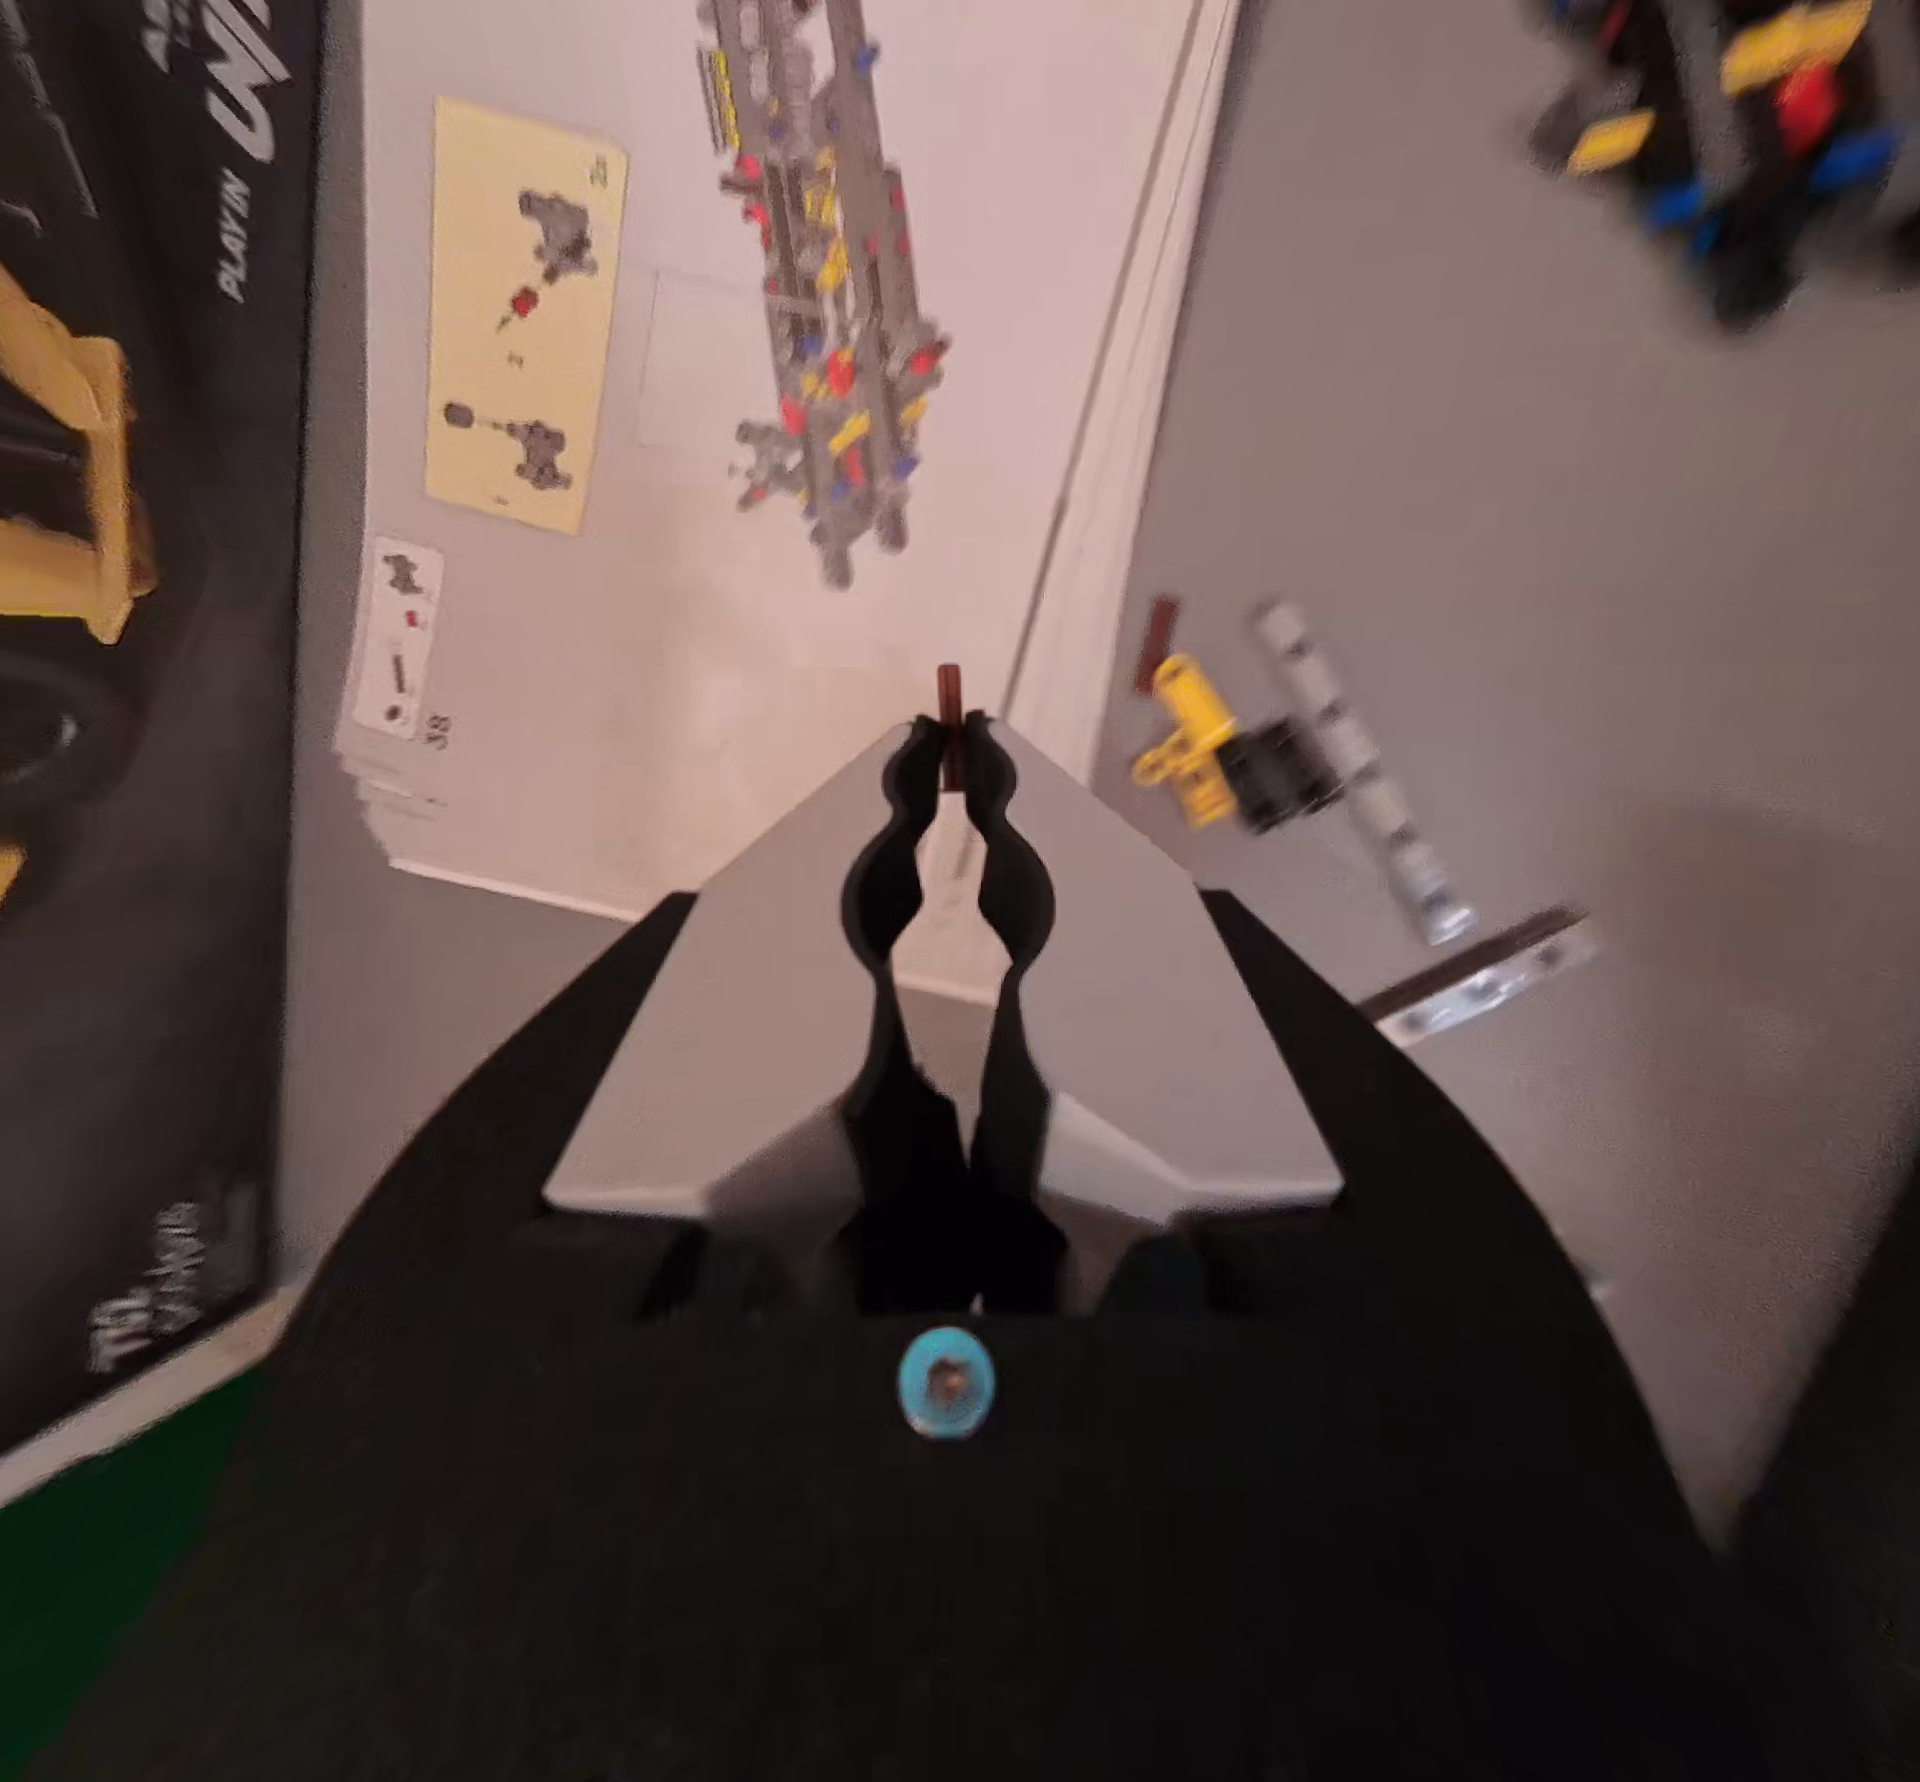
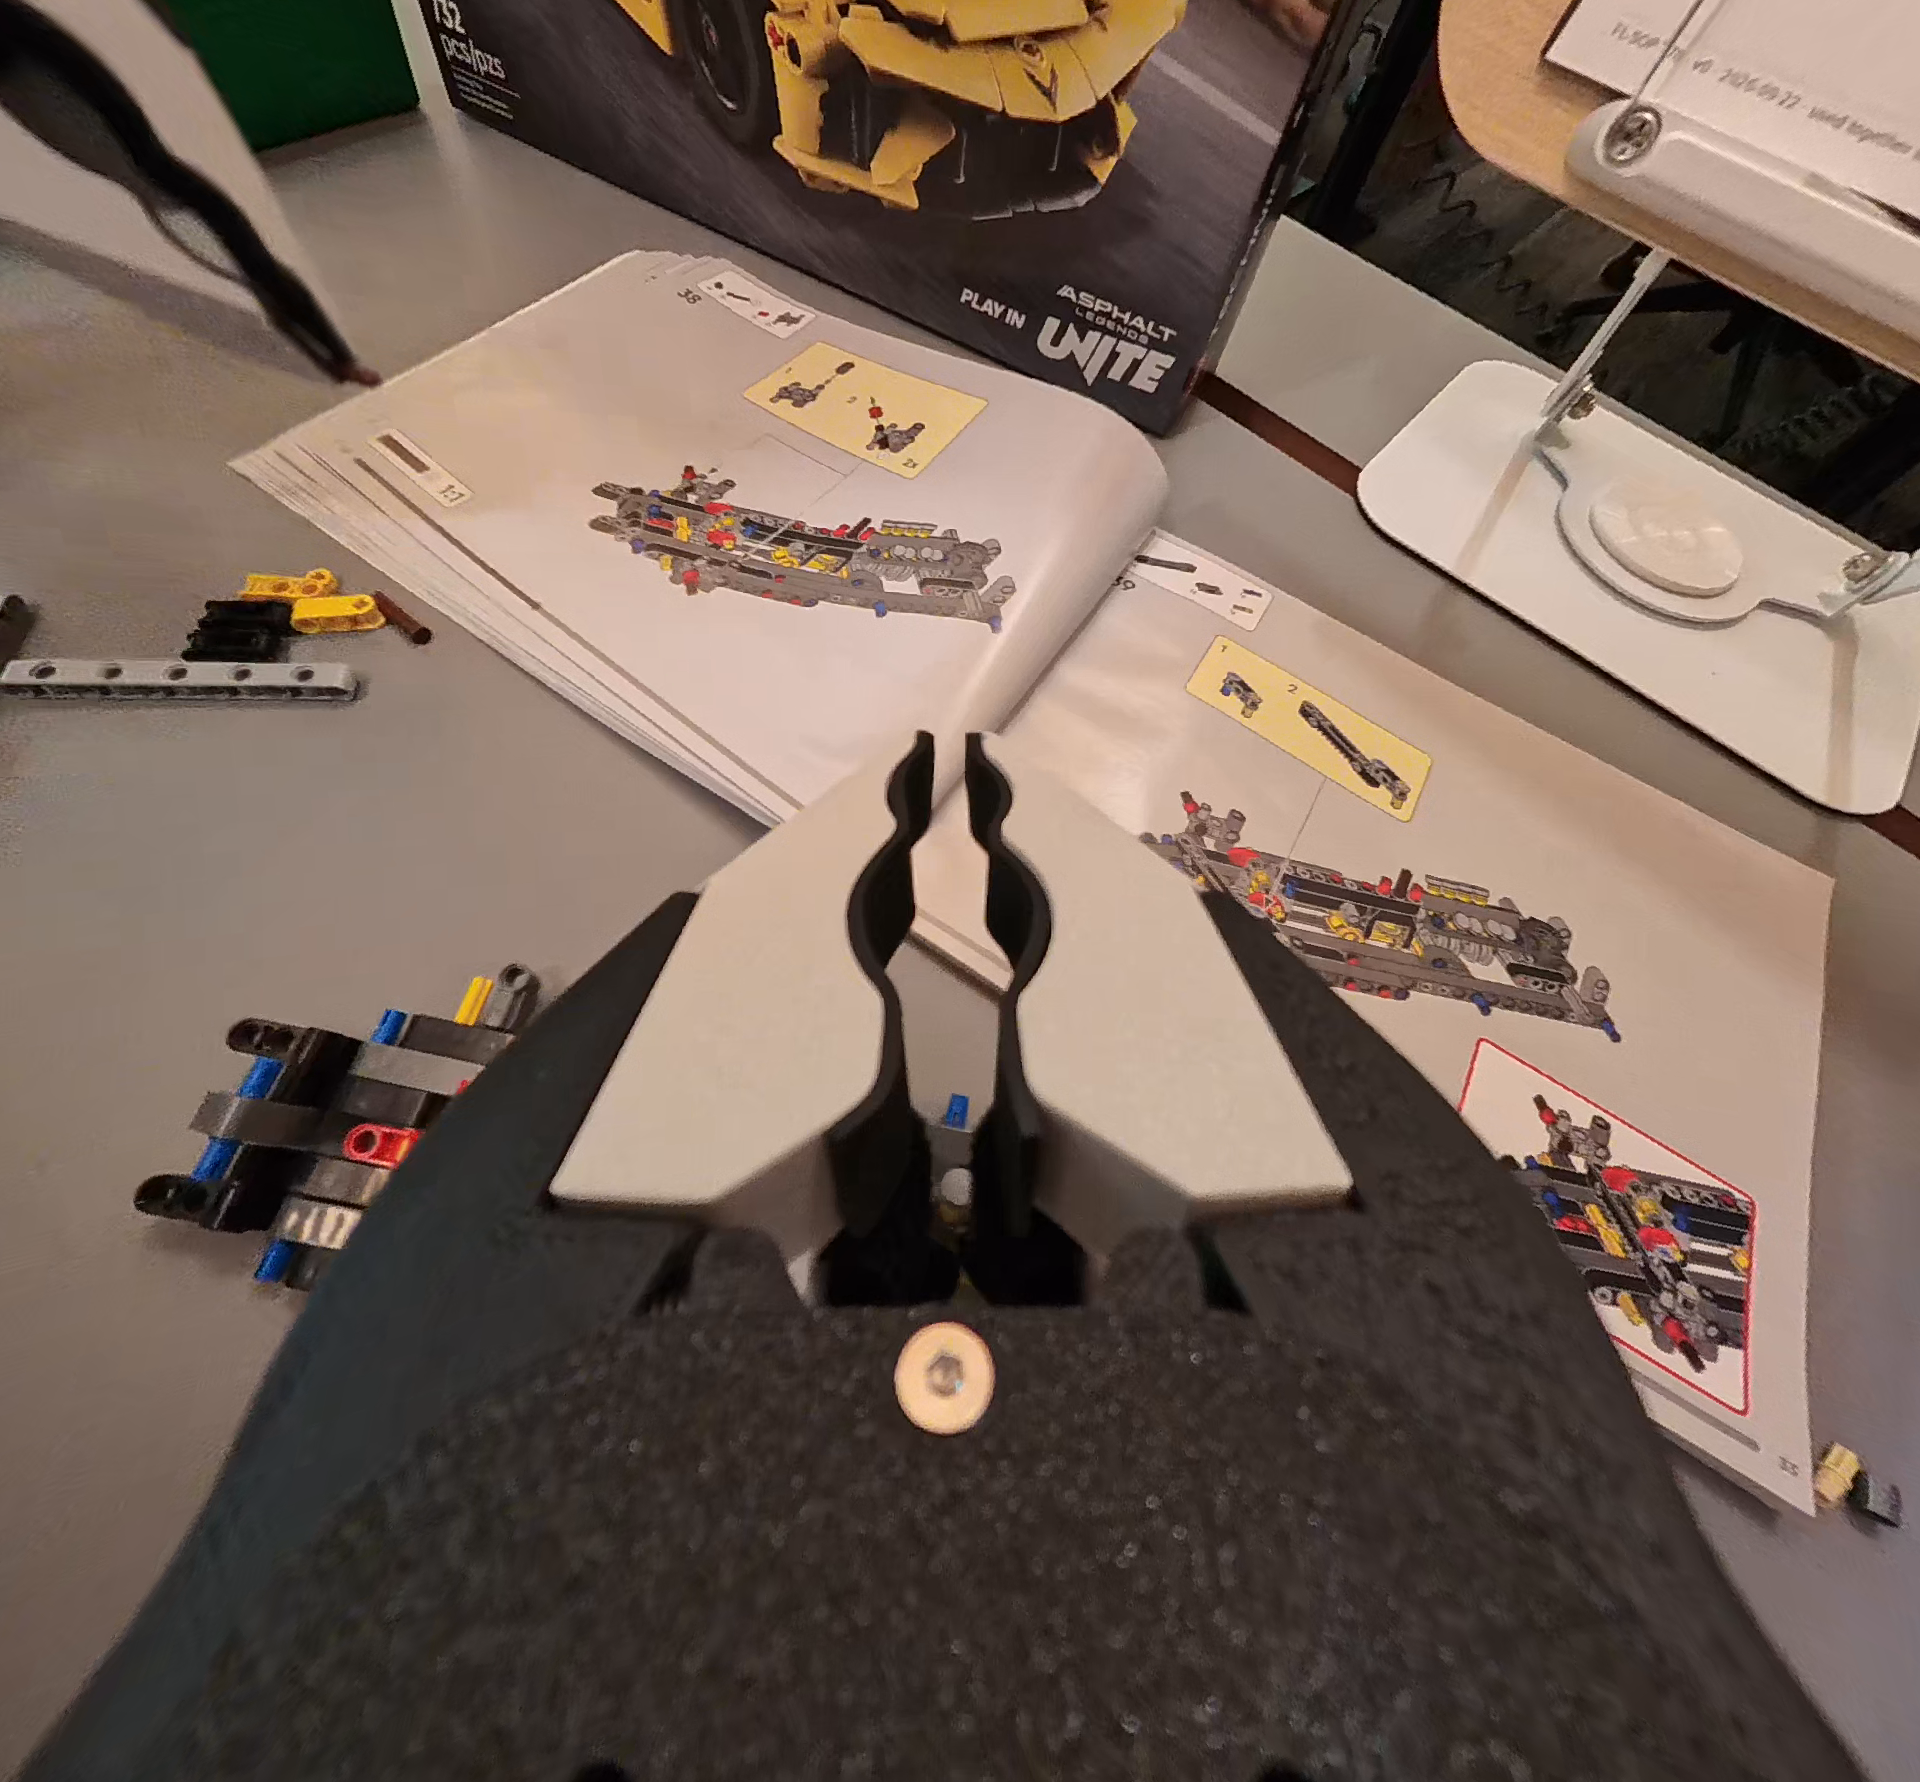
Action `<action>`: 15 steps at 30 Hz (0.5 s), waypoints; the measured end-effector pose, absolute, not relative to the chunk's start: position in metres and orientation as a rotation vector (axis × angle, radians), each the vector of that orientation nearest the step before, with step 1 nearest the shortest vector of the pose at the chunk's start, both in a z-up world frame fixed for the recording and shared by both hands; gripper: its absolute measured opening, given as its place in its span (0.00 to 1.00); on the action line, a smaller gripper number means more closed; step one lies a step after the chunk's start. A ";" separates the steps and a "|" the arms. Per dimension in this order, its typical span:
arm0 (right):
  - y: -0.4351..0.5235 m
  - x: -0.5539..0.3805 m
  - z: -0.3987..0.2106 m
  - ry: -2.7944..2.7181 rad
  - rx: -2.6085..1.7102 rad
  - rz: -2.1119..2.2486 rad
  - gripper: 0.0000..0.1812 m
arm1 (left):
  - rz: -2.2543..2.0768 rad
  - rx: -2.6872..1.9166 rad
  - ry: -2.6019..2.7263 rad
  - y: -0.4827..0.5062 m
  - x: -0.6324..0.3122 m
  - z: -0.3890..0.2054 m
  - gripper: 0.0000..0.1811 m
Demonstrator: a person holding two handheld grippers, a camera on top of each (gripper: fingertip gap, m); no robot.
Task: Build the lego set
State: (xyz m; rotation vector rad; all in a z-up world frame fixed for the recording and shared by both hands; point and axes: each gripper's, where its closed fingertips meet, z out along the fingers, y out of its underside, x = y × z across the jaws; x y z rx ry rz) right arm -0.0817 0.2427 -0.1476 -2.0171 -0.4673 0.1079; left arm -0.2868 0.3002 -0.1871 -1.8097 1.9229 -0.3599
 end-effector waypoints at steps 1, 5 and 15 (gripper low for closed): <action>0.243 -0.083 -0.148 -0.471 -2.015 0.104 0.02 | -0.333 -1.806 1.998 0.311 -0.294 -0.193 0.01; 0.244 -0.079 -0.151 -0.488 -2.024 0.048 0.02 | -0.326 -1.774 2.285 0.324 -0.309 -0.216 0.01; 0.243 -0.083 -0.156 -0.507 -2.035 0.064 0.02 | -0.329 -1.760 2.507 0.314 -0.314 -0.236 0.01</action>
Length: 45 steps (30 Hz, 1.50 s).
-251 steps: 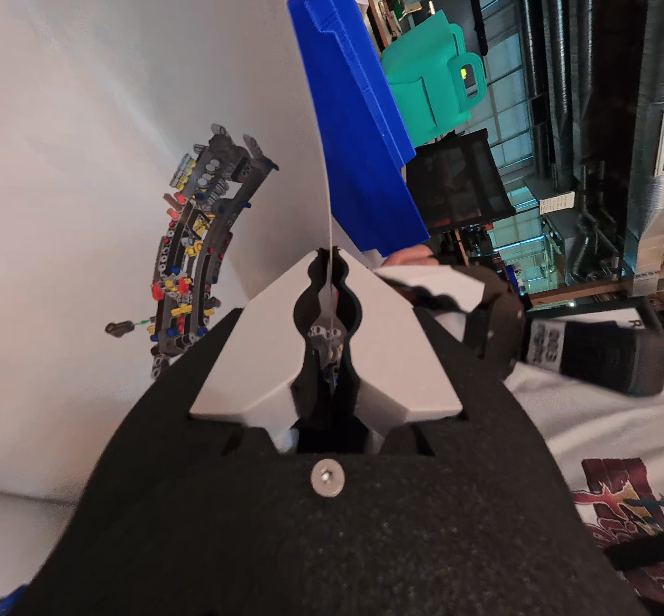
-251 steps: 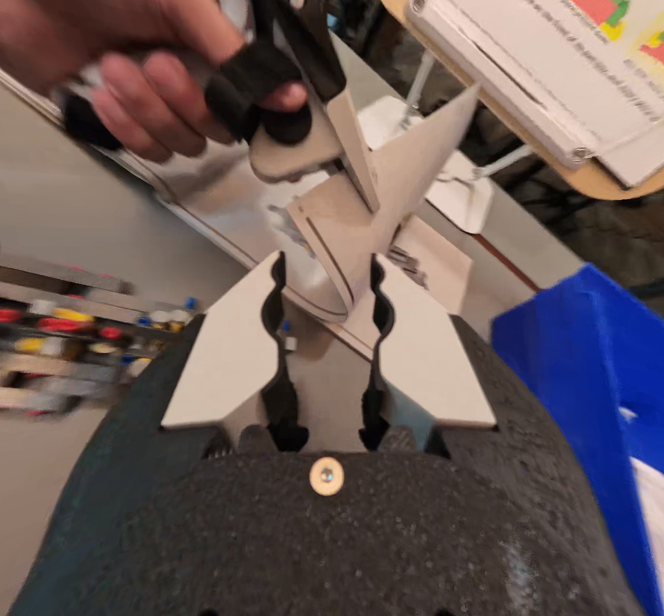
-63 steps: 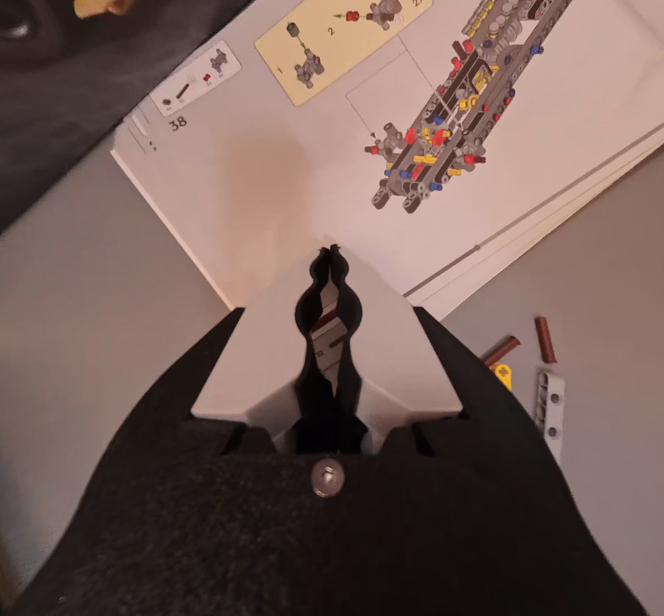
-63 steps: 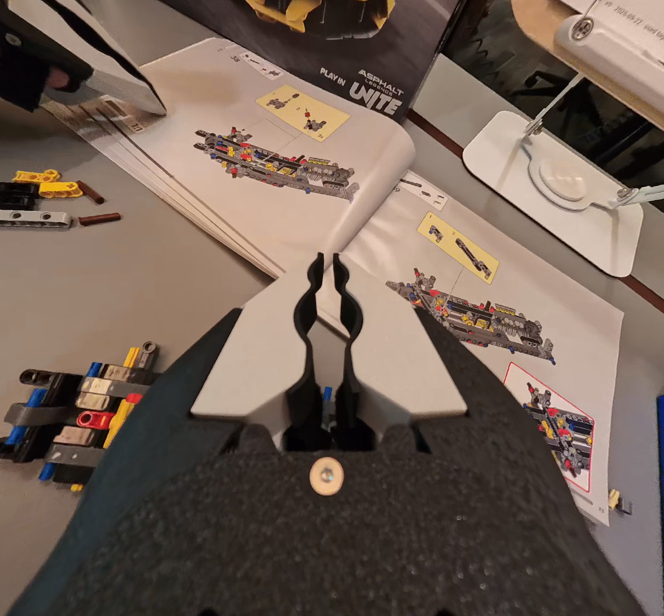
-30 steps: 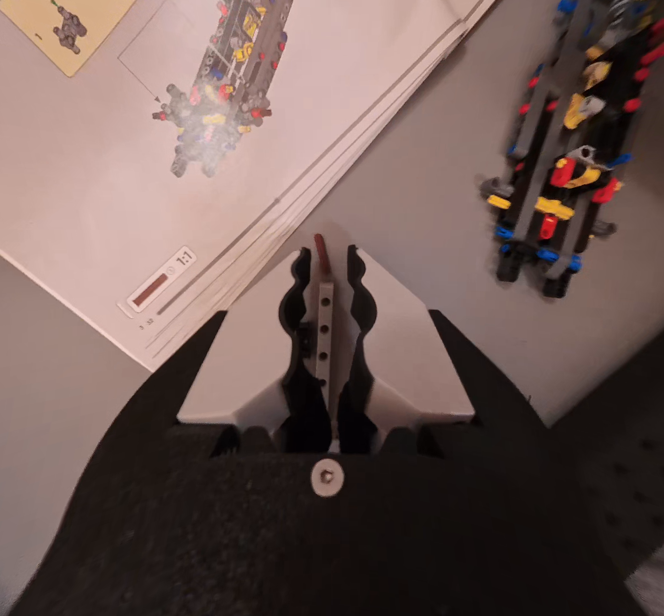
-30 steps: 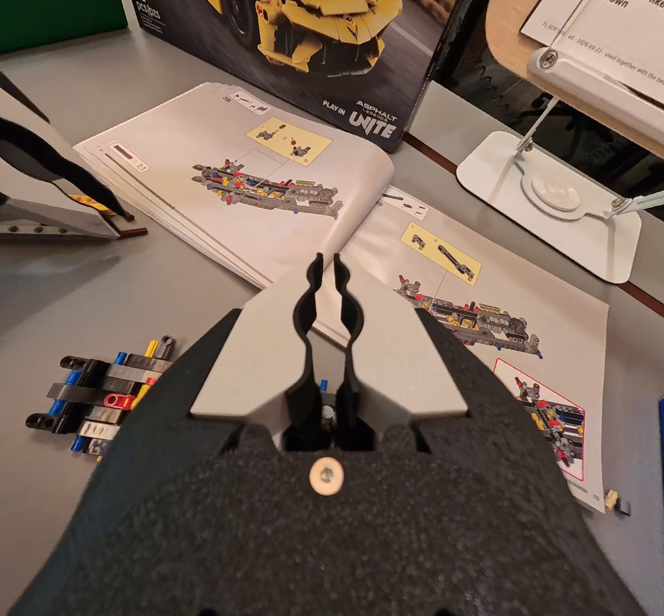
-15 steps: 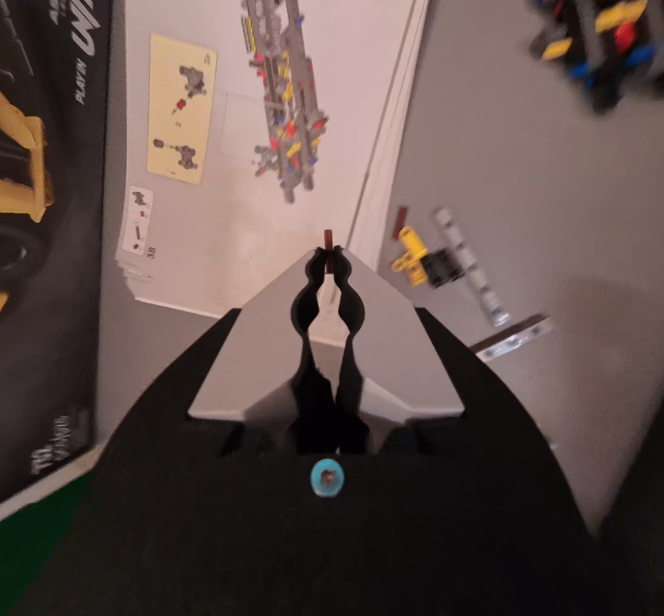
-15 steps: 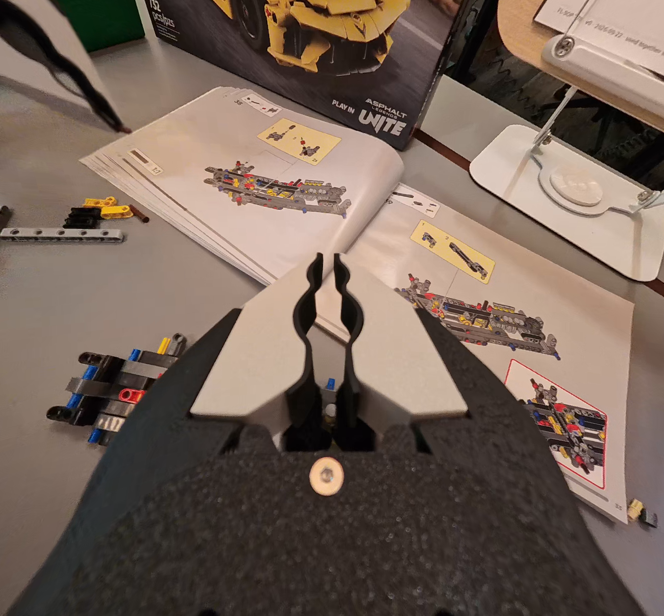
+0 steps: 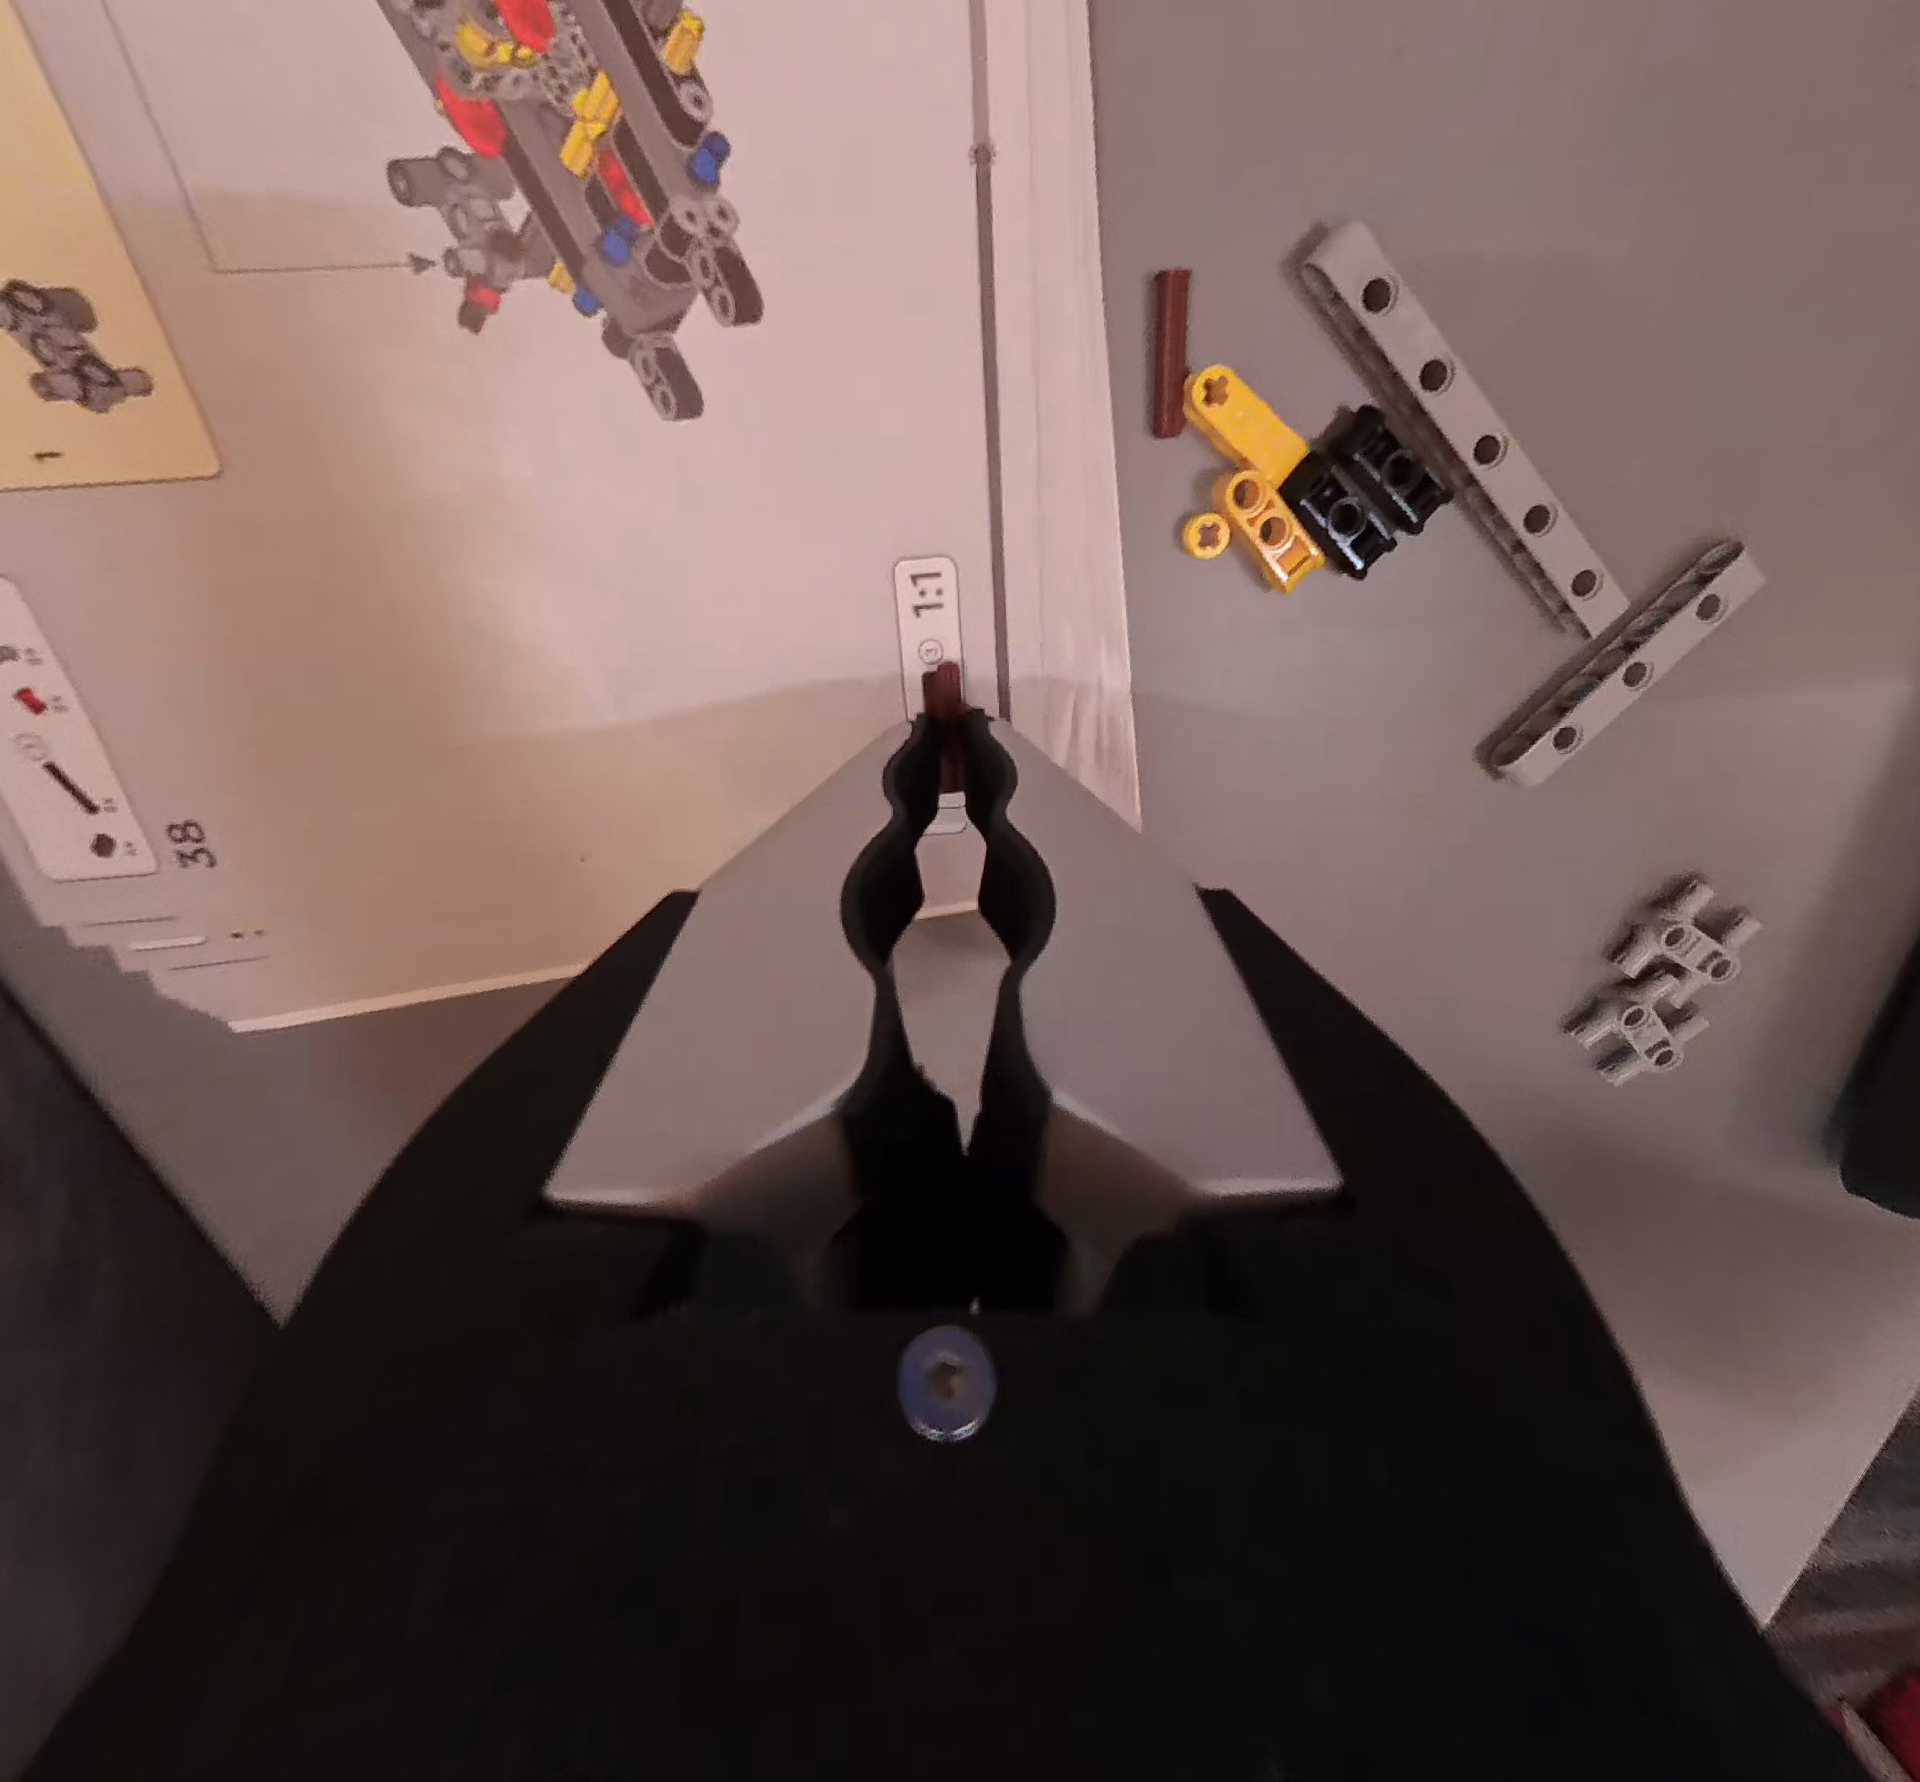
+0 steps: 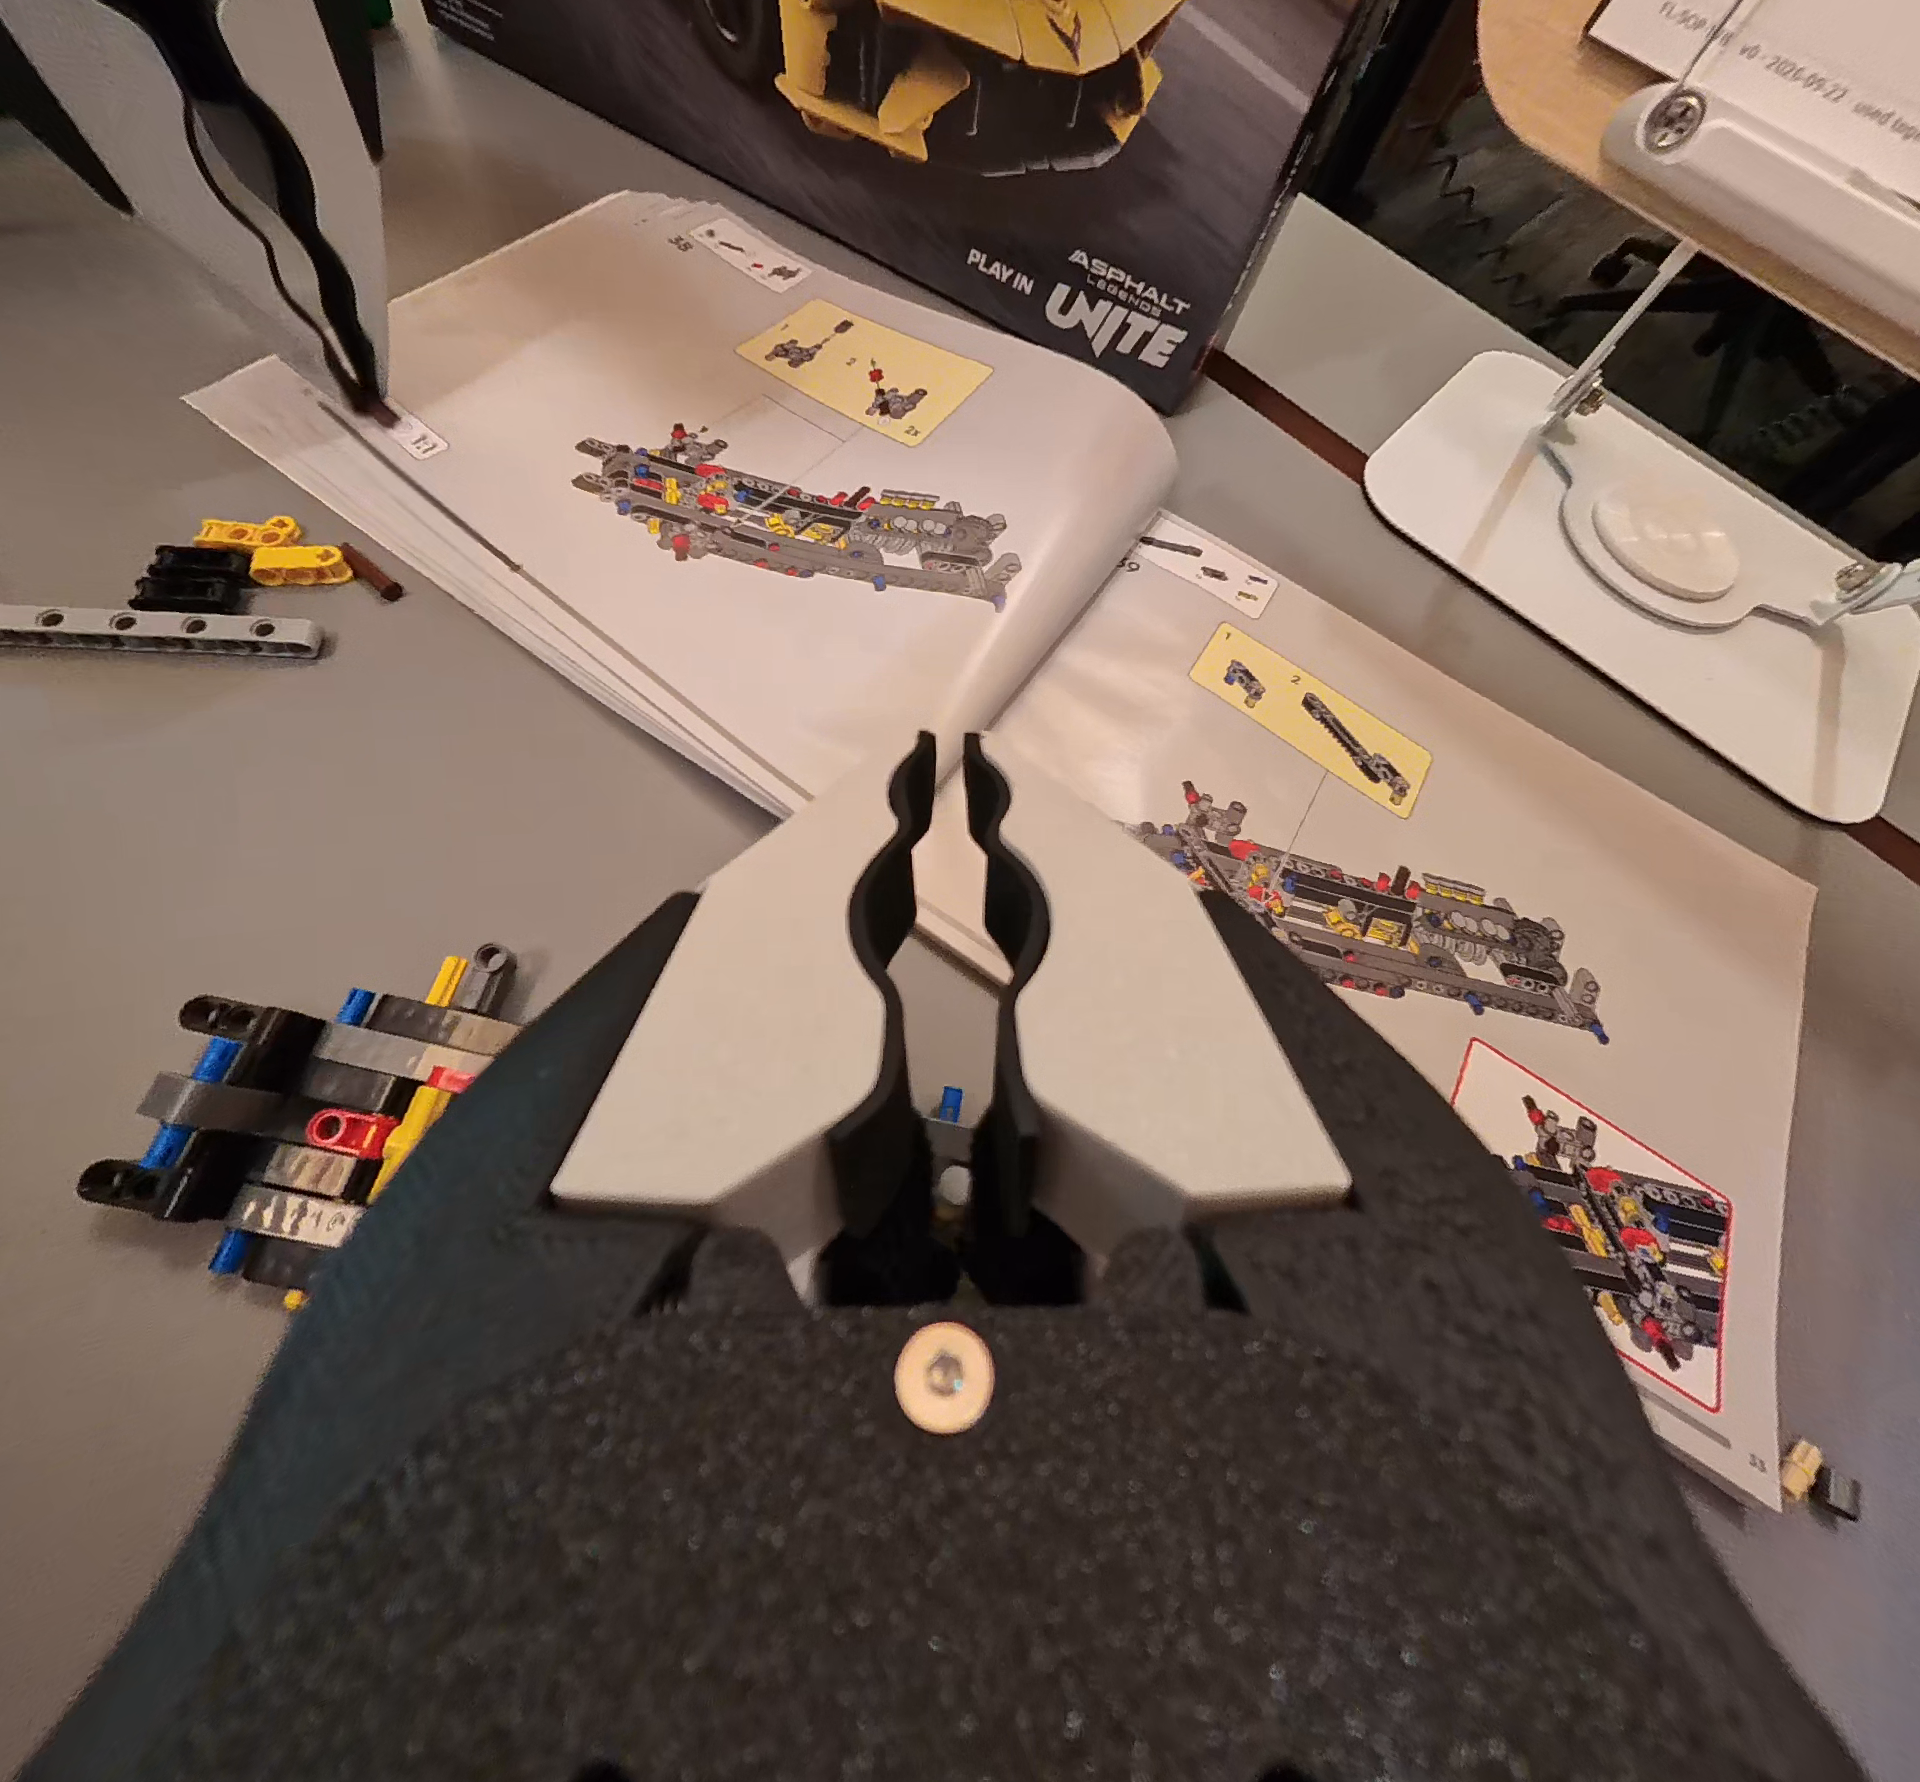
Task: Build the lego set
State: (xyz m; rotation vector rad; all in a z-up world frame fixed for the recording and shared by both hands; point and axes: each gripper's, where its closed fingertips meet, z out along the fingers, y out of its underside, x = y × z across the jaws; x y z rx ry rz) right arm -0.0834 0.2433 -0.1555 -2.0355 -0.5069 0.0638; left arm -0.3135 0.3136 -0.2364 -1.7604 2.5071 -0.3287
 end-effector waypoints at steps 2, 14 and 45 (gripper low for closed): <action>0.243 -0.084 -0.158 -0.517 -2.042 0.056 0.02 | -0.333 -1.783 2.490 0.314 -0.313 -0.238 0.01; 0.243 -0.086 -0.159 -0.531 -2.048 0.057 0.02 | -0.294 -1.783 2.512 0.316 -0.314 -0.238 0.01; 0.155 -0.143 -0.227 -1.056 -2.166 0.217 0.02 | -0.742 -1.735 1.949 0.138 -0.268 -0.173 0.02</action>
